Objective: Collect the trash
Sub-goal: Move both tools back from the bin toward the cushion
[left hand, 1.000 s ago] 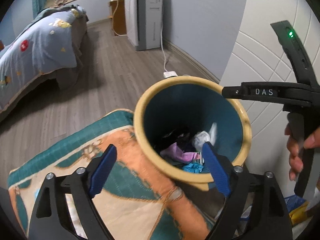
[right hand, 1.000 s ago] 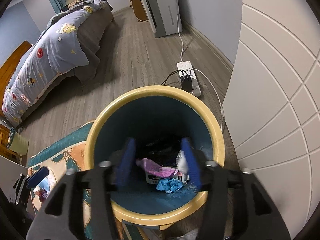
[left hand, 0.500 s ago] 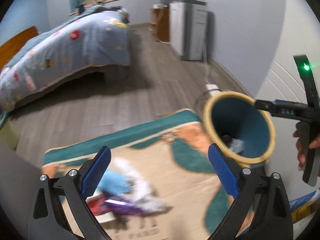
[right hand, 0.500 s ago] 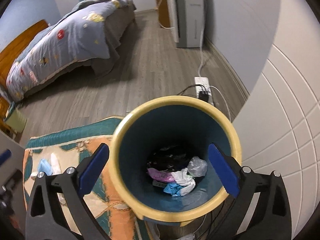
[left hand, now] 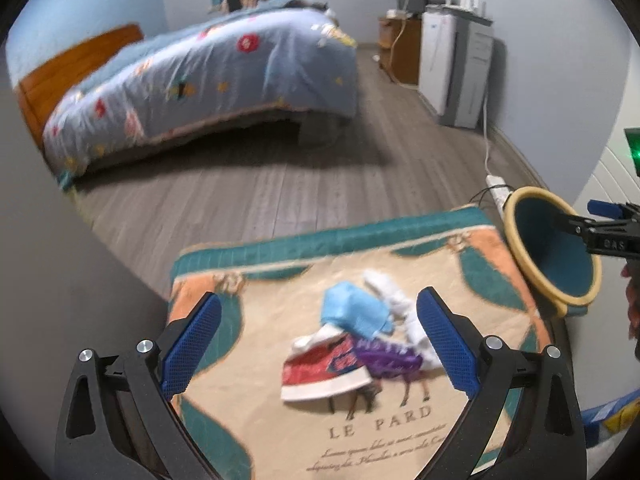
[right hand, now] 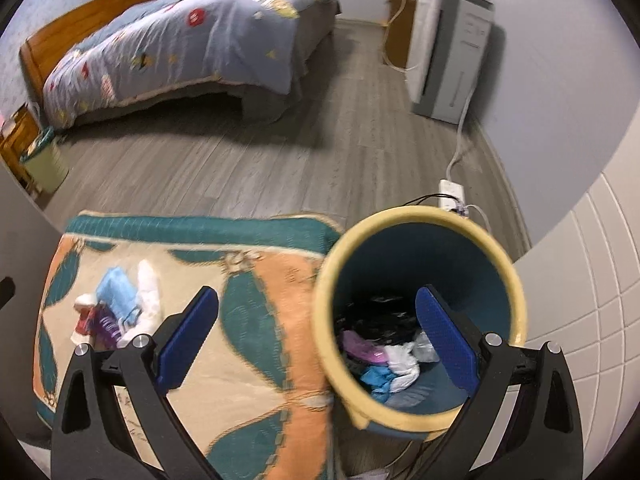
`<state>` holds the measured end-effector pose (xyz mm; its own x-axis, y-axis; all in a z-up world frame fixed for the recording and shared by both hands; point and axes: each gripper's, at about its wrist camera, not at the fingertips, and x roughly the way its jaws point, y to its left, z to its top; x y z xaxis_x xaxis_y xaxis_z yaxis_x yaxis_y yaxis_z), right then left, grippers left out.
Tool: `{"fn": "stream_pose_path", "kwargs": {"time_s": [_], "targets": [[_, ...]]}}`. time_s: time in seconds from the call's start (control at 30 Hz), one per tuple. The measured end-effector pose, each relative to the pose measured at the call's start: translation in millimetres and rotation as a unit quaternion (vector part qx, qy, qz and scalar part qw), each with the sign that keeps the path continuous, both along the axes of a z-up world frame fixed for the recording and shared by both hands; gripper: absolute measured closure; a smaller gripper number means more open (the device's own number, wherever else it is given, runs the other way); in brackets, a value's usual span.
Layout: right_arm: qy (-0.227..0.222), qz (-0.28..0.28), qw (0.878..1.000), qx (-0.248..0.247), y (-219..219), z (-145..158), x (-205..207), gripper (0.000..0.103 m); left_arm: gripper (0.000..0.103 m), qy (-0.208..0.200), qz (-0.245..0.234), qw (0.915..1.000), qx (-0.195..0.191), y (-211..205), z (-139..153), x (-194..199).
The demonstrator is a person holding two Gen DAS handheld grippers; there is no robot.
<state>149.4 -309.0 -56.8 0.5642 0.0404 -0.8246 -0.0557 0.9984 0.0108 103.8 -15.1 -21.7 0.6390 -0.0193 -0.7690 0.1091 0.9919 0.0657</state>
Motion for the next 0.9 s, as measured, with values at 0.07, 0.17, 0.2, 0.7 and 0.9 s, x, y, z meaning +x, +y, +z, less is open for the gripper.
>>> {"fn": "stream_pose_path", "kwargs": {"time_s": [0.07,0.17,0.2,0.7,0.9], "targets": [[0.011,0.011,1.000,0.007,16.4,-3.7,-0.7,0.006,0.006,0.003,0.007,0.9999,-0.011,12.5,-2.9,-0.6],[0.022,0.022,0.999,0.024,37.2,-8.0,-2.2,0.006,0.006,-0.002,0.014,0.9999,0.000,23.9,-4.4,-1.3],[0.025,0.024,0.999,0.028,42.9,-9.1,-2.1,0.006,0.006,-0.003,0.014,0.9999,0.002,25.6,-4.5,-1.0],[0.066,0.095,0.993,0.017,150.9,-41.4,-2.3,0.006,0.006,0.013,0.000,0.9999,0.006,64.7,-20.1,-2.6],[0.075,0.136,0.988,-0.006,192.7,-56.9,-2.8,0.006,0.006,0.025,0.010,0.9996,0.004,88.8,-27.2,-0.1]]}}
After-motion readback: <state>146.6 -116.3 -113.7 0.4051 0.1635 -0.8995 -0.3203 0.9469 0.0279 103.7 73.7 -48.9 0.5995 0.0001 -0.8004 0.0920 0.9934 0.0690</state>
